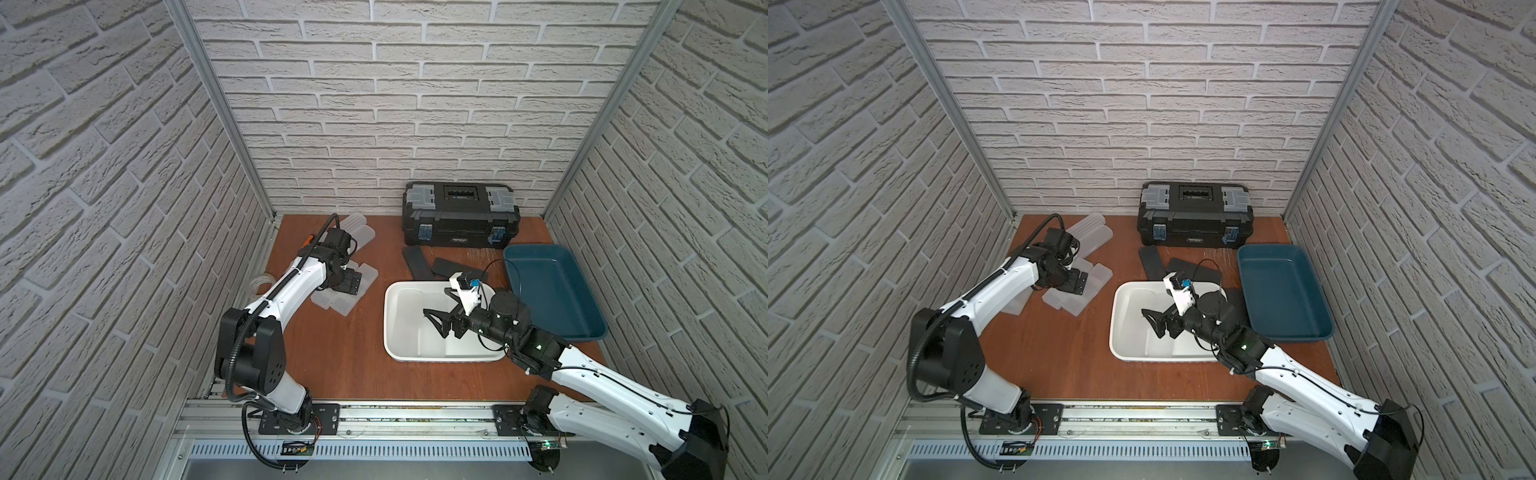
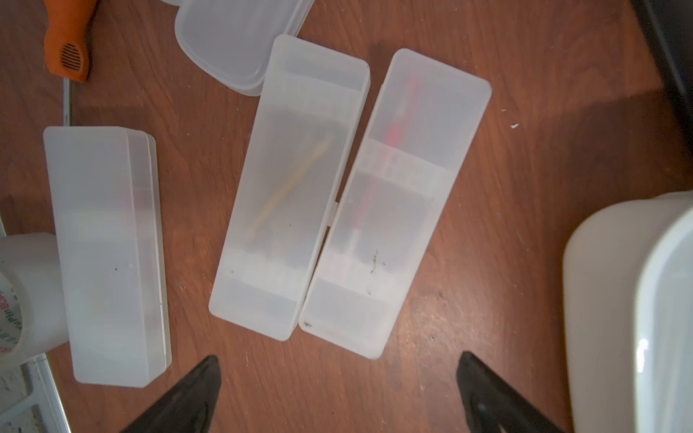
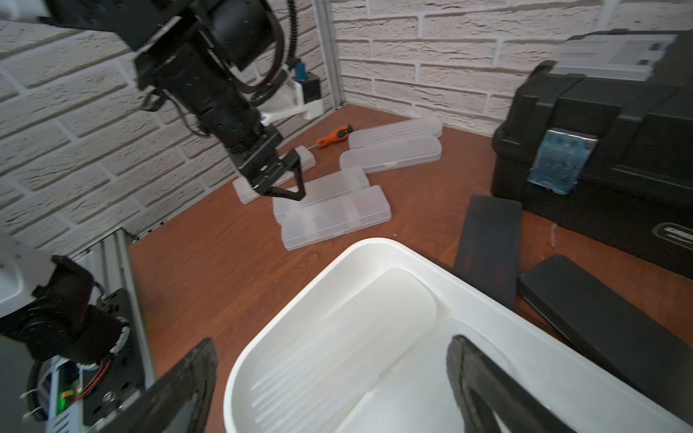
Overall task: Place the pencil cases by color into the storage box
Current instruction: Pick up the pencil case from the center of the board.
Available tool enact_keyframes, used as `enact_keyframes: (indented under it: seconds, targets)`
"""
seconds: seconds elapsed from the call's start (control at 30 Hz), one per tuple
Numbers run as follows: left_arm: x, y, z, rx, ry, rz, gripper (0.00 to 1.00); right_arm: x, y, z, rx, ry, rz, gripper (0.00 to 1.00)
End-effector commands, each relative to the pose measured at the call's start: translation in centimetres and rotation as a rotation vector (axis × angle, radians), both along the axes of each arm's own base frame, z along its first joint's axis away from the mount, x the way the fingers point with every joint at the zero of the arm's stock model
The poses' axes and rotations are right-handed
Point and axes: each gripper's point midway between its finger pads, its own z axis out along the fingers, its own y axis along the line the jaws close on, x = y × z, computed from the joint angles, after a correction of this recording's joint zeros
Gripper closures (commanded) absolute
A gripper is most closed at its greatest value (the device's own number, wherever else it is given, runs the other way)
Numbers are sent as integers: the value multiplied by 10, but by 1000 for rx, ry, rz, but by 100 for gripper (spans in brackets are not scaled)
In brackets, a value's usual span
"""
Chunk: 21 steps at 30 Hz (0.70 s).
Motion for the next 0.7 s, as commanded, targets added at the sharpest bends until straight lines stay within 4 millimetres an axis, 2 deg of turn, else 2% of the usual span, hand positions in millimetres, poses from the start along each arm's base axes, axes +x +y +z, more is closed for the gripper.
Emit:
enact_keyframes:
  seconds: [0.0, 0.27, 0.37, 0.53, 0.67]
  targets:
    - [19, 14, -3, 23, -43, -32, 2, -17, 22, 15, 37, -81, 132, 4]
    - [46, 65, -3, -74, -50, 136, 3, -28, 42, 5, -16, -103, 198, 4]
    - [52, 85, -5, -105, -70, 142, 3, -32, 44, 3, -33, -124, 206, 4]
    - [61, 129, -20, -150, -67, 225, 3, -35, 40, 8, -26, -160, 204, 4]
    - [59, 145, -37, -70, -26, 156, 4, -37, 37, 11, -17, -184, 201, 4]
